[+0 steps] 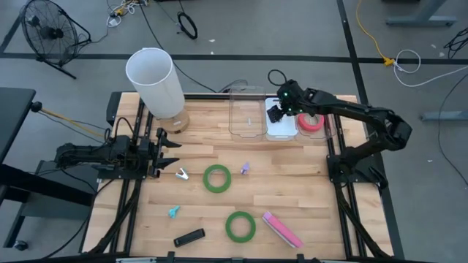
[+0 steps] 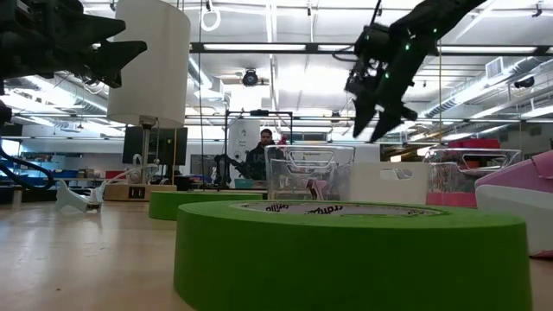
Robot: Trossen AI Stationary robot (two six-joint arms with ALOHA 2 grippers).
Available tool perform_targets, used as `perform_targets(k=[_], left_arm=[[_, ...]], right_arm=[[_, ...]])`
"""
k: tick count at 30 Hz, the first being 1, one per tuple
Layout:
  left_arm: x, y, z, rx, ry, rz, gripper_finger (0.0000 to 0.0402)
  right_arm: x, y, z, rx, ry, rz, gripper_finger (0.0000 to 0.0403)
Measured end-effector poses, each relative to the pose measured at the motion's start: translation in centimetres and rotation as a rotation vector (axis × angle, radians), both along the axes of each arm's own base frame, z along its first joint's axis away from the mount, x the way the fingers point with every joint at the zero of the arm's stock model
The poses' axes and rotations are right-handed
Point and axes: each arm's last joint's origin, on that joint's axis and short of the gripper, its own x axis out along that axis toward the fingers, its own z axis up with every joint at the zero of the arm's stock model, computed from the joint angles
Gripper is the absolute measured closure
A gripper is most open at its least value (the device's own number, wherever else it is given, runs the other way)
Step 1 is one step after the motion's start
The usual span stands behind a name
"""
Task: Pick and place Stapler, Stapler remover, tape
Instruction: Put the violet staple remover into the white bin
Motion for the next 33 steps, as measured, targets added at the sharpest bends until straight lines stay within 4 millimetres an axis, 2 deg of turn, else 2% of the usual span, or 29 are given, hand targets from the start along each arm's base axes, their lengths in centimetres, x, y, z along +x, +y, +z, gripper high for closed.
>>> perform_targets(k=[3,6,13,21,26,33], left_arm=[[0.0,0.0,0.0,0.0,0.0,0.0,0.0165],[0.0,0.0,0.0,0.0,0.0,0.0,0.0165],[0.0,0.0,0.0,0.0,0.0,0.0,0.0165],[0.0,0.0,0.0,0.0,0.0,0.0,0.0165],[0.0,0.0,0.0,0.0,0.0,0.0,0.0165],[0.0,0.0,0.0,0.0,0.001,0.0,0.0165]], right_arm=[[0.5,1.2,1.6,0.023,-0.095,0.085,0.0161],[1.2,3.1,2.3,0.046,-0.152,0.19,0.0169],[3.6,9.6,2.3,0.085,-0.152,0.416,0.0175],[4.7,16.1,2.1,-0.031,-0.118,0.54,0.0175],[5.7,18.7,0.4,-0.095,-0.054,0.513,0.0175],[8.2,20.4,-4.2,-0.148,0.084,0.558,0.0175]])
